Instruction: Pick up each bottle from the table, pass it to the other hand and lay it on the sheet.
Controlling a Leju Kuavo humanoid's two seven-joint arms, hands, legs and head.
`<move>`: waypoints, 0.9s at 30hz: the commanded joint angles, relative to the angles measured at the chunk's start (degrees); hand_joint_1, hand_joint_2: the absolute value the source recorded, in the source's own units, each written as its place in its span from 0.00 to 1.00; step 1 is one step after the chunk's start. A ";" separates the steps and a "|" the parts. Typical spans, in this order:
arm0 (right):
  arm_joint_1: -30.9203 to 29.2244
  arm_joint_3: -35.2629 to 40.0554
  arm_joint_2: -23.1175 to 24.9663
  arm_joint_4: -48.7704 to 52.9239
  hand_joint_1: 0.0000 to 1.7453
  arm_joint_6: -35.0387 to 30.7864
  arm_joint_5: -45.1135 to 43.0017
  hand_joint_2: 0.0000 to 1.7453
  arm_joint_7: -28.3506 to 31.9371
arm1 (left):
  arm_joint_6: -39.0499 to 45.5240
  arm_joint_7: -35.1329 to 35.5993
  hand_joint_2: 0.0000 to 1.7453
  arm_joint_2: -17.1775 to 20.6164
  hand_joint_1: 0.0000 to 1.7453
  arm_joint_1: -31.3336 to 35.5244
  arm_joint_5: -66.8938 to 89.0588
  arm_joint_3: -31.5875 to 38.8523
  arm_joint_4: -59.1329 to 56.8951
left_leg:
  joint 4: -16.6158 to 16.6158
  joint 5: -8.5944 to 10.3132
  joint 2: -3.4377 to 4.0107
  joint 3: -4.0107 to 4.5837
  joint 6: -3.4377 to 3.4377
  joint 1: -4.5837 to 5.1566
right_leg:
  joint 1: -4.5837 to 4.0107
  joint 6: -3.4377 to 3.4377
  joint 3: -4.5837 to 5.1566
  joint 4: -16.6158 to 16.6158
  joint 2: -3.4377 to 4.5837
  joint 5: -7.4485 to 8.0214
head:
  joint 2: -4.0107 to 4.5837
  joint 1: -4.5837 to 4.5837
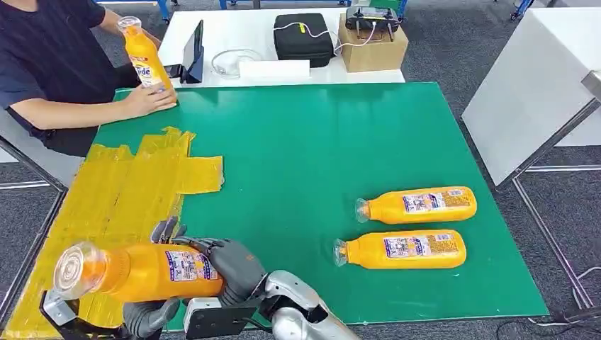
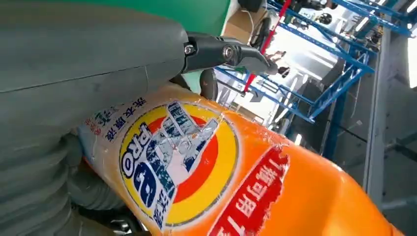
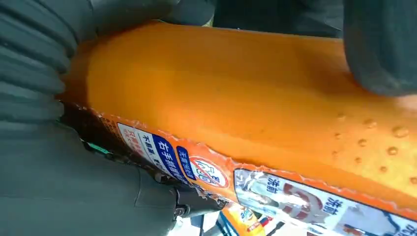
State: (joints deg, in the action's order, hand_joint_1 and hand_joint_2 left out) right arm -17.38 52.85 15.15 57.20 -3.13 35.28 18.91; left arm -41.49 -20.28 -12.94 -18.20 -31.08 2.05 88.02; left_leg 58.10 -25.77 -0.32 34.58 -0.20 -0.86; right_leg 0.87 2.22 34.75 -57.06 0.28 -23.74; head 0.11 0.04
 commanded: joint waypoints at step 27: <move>5.09 -11.42 -3.68 4.74 1.00 -0.51 -5.33 1.00 -2.00 | 4.05 -5.89 1.00 2.94 0.00 0.05 7.61 -5.84 4.27 | -0.04 -0.04 0.04 -0.07 -0.03 0.00 | -0.02 -0.05 -0.06 0.06 0.03 0.00 | 0.00 -0.02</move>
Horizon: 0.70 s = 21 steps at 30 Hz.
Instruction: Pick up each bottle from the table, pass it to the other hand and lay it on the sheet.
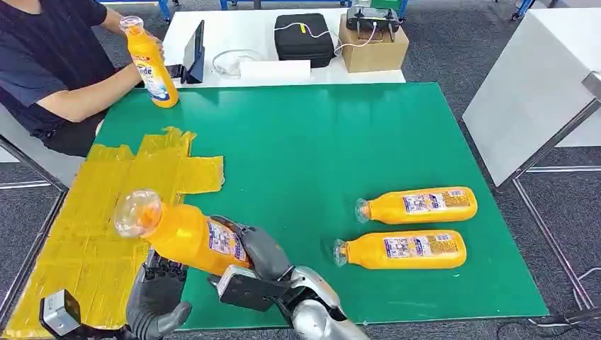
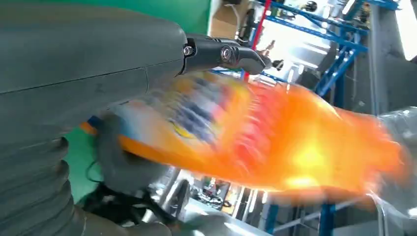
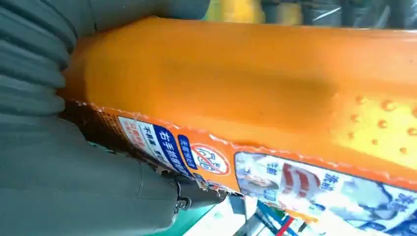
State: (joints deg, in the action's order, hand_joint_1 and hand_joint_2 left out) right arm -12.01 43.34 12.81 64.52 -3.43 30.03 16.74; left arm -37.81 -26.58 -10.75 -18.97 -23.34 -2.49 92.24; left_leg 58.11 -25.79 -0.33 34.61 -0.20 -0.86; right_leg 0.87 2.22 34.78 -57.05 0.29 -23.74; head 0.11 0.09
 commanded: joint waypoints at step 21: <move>-3.25 6.96 2.07 -15.39 1.00 2.20 3.47 1.00 0.05 | 5.52 0.35 1.00 1.91 0.00 2.72 4.58 -2.19 -1.28 | -0.08 0.00 0.06 -0.16 -0.02 0.00 | -0.02 -0.06 -0.14 0.07 0.02 0.00 | 0.00 -0.04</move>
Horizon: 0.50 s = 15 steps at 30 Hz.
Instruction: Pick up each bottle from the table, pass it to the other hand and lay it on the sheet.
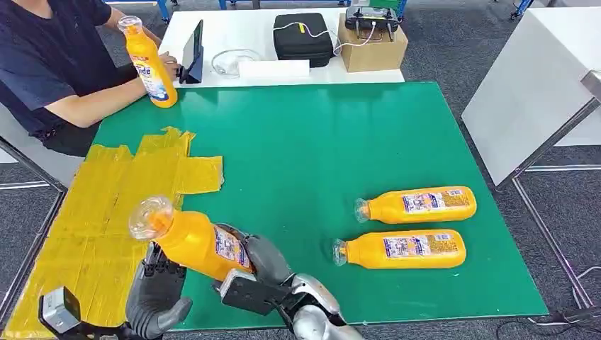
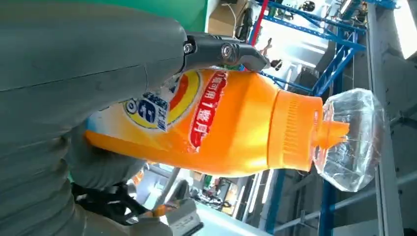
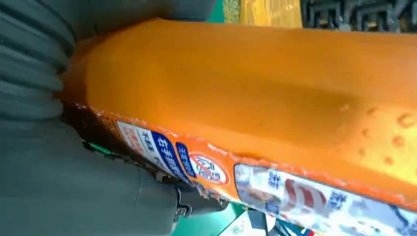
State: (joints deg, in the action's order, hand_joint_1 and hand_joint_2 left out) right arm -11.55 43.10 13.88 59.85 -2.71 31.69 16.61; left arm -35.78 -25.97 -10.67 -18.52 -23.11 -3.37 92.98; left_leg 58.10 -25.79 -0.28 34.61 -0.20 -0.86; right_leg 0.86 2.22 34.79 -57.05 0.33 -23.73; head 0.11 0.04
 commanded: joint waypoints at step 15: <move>-4.05 13.85 2.28 -14.43 1.00 3.80 3.40 1.00 2.64 | 7.15 -1.40 1.00 2.21 0.00 3.11 8.96 -1.75 -2.64 | -0.09 -0.04 -0.03 -0.25 -0.02 -0.04 | -0.06 -0.10 -0.28 0.10 -0.08 -0.06 | 0.00 0.00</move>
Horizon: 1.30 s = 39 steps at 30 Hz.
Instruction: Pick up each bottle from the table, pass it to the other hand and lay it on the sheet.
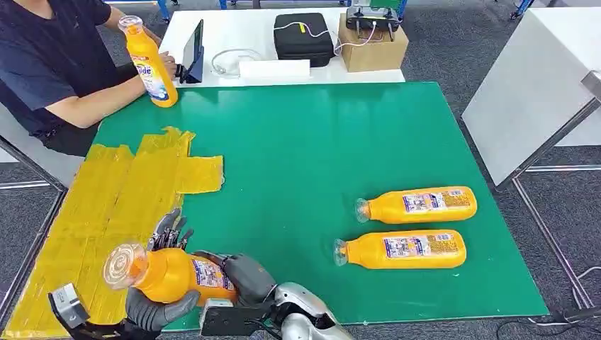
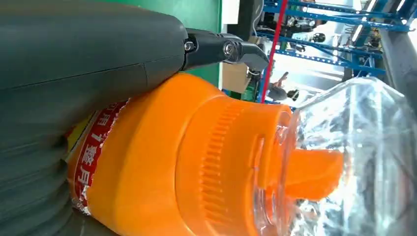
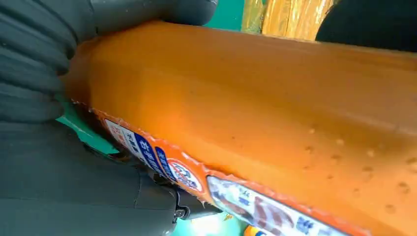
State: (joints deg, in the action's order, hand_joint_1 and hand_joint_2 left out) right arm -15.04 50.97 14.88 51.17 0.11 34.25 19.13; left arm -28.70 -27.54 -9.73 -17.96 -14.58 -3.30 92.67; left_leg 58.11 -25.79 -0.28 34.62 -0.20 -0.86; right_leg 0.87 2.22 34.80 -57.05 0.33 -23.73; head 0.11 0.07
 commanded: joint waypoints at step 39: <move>4.71 -9.95 -10.91 25.25 0.00 -6.56 0.61 0.00 -6.69 | 8.16 -6.73 1.00 -1.02 1.00 1.08 17.37 3.83 4.88 | 0.08 -0.06 -0.11 -0.06 -0.08 -0.06 | -0.09 -0.05 -0.17 0.04 -0.15 -0.04 | 0.00 0.00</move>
State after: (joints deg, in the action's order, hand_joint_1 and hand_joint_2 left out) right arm -11.88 48.54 11.80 61.84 -6.49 34.27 13.66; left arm -25.02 -33.23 -9.92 -16.85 -4.05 -3.37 93.79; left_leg 58.11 -25.79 -0.31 34.66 -0.20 -0.85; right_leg 0.88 2.22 34.81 -57.05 0.32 -23.73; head 0.11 0.07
